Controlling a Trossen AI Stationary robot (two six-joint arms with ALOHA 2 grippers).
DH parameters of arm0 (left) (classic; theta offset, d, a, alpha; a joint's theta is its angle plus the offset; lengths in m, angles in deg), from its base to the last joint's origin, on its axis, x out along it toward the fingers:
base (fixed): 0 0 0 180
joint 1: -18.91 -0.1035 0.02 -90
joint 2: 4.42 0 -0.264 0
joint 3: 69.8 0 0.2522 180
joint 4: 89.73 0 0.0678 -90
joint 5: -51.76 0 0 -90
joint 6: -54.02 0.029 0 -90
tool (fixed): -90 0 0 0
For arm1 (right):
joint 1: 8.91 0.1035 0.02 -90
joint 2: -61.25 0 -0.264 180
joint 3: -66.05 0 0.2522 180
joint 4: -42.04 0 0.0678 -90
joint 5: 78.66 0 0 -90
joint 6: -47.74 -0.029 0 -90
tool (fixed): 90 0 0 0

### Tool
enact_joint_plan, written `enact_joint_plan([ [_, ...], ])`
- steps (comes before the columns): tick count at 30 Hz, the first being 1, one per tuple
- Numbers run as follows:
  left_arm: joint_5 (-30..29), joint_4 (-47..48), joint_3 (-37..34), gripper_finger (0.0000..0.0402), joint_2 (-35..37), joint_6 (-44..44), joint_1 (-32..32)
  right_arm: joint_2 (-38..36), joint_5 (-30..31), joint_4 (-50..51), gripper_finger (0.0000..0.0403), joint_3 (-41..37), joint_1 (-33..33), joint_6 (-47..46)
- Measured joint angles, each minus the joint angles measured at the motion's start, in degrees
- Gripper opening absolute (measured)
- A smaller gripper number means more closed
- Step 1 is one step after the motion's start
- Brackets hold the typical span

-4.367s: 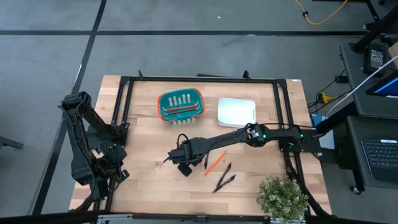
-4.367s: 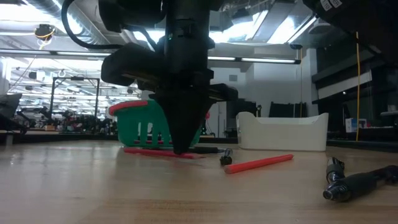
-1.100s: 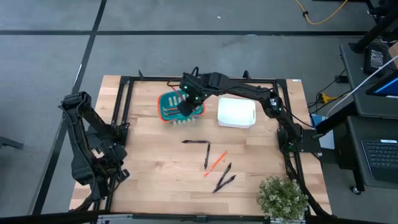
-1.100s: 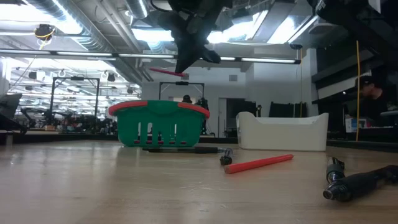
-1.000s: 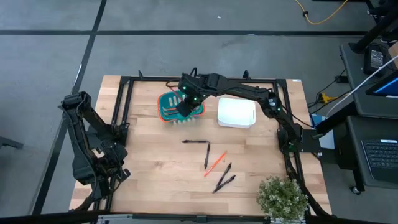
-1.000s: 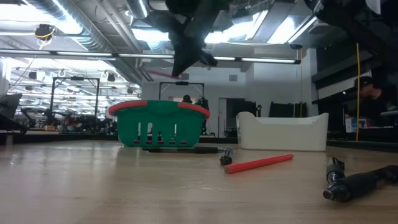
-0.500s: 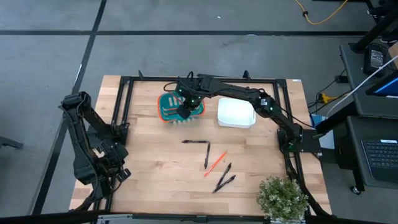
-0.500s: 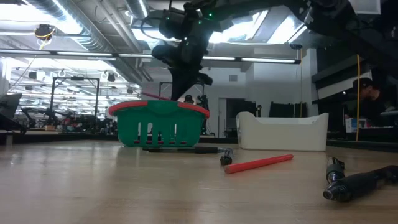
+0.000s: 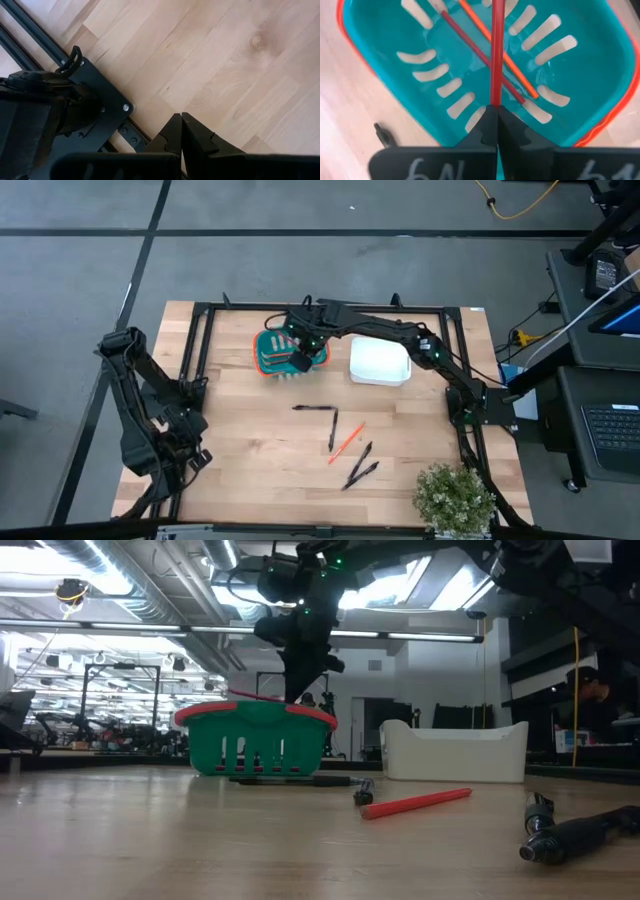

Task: Sort pens & pencils
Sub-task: Put the red pencil into the blue bin

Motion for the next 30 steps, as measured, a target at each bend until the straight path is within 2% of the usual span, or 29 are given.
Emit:
enact_joint_plan([
  [11, -0.01, -0.02, 0.00, 0.0000, -0.01, 2.11, -2.36, 0.00, 1.55, 1.23, 0.0001, 0.00, 1.55, 2.82],
  [30, 0.00, -0.07, 0.00, 0.0000, -0.01, 2.07, -2.37, 0.30, 1.93, 0.89, 0.0006, 0.11, 1.57, 2.81],
])
